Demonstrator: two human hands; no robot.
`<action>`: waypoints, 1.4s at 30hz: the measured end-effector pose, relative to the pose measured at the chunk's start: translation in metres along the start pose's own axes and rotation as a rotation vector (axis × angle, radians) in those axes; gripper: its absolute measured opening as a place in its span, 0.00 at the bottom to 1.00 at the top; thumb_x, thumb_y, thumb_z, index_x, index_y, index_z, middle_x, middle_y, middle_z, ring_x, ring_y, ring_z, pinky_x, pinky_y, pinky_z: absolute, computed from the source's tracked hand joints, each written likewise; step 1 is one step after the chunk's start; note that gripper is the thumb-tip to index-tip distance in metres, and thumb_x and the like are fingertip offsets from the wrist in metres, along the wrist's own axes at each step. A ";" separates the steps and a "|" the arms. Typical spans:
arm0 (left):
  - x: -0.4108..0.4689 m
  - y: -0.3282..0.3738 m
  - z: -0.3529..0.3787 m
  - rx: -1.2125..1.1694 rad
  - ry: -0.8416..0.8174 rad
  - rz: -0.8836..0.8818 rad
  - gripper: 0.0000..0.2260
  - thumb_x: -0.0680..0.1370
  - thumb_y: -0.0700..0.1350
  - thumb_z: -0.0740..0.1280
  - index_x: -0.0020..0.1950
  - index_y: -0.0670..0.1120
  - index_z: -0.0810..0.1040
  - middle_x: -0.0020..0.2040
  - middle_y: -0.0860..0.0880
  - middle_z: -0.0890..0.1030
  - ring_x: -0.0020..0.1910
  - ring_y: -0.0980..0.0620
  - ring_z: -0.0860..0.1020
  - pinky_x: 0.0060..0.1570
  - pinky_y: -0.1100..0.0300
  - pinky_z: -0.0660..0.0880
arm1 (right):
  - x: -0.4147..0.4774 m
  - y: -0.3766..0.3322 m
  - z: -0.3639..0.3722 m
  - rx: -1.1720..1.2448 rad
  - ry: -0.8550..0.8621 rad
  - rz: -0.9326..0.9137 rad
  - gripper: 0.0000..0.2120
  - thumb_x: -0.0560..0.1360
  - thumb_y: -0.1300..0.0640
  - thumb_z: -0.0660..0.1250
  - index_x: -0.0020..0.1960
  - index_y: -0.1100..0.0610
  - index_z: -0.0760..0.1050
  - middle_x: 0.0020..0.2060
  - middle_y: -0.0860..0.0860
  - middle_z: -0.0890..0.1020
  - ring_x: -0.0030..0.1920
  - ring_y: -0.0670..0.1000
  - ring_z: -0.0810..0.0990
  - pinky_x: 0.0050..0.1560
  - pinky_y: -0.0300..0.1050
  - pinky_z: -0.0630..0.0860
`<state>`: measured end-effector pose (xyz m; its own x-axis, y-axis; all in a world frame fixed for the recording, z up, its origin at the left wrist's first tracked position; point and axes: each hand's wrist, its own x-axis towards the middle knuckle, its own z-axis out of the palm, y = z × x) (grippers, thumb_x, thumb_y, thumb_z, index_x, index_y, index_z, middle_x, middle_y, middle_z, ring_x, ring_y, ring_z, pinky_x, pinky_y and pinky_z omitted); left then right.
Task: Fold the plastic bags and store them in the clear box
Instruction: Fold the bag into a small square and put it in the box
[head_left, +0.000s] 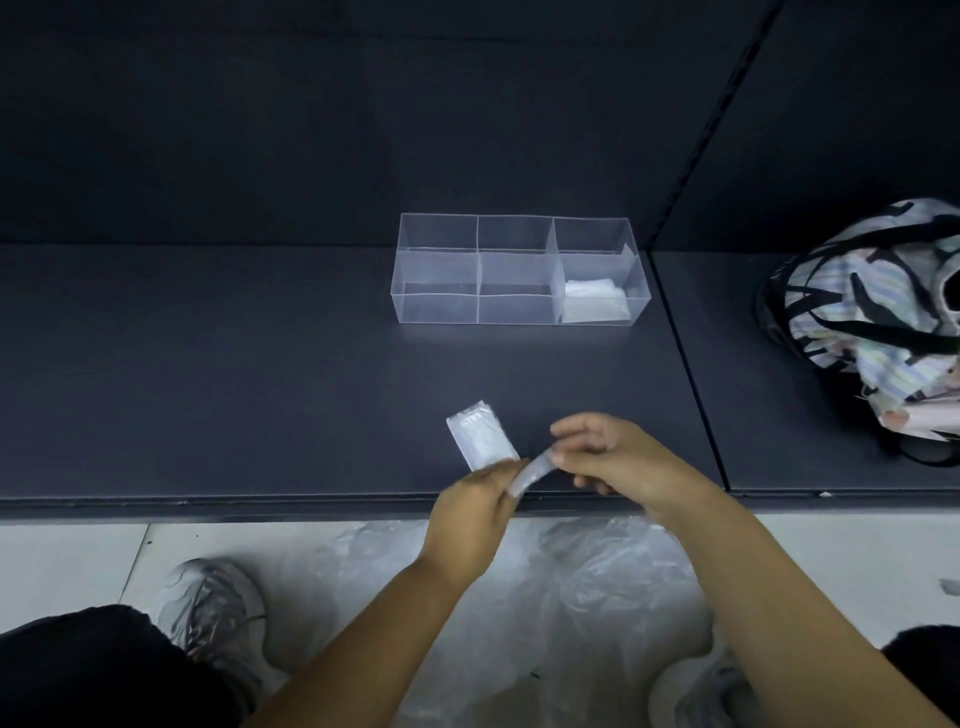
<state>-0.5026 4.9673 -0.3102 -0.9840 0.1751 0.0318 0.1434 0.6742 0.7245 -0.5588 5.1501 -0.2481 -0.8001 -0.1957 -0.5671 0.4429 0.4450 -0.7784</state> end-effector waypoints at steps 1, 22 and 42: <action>0.001 0.000 -0.004 -0.051 -0.024 -0.041 0.13 0.82 0.51 0.59 0.65 0.58 0.76 0.47 0.56 0.83 0.45 0.56 0.81 0.46 0.60 0.76 | -0.001 -0.001 -0.004 -0.036 0.003 -0.047 0.17 0.72 0.56 0.73 0.59 0.44 0.75 0.53 0.39 0.81 0.42 0.43 0.80 0.43 0.35 0.74; 0.039 -0.013 -0.013 -0.115 0.449 -0.438 0.09 0.79 0.44 0.65 0.58 0.45 0.76 0.46 0.51 0.80 0.44 0.50 0.78 0.43 0.59 0.72 | 0.055 0.005 0.058 -0.013 0.248 0.067 0.06 0.69 0.56 0.75 0.43 0.58 0.82 0.23 0.48 0.79 0.21 0.44 0.73 0.24 0.35 0.68; 0.032 -0.064 -0.013 0.668 -0.178 -0.153 0.41 0.67 0.74 0.31 0.77 0.55 0.36 0.79 0.51 0.38 0.76 0.47 0.34 0.69 0.45 0.30 | 0.046 0.045 0.093 -0.605 0.722 -0.199 0.13 0.73 0.45 0.69 0.51 0.52 0.74 0.50 0.50 0.73 0.53 0.52 0.71 0.52 0.44 0.58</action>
<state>-0.5447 4.9206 -0.3464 -0.9743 0.1193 -0.1910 0.0949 0.9867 0.1322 -0.5376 5.0797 -0.3340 -0.9836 0.1790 0.0199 0.1503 0.8765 -0.4574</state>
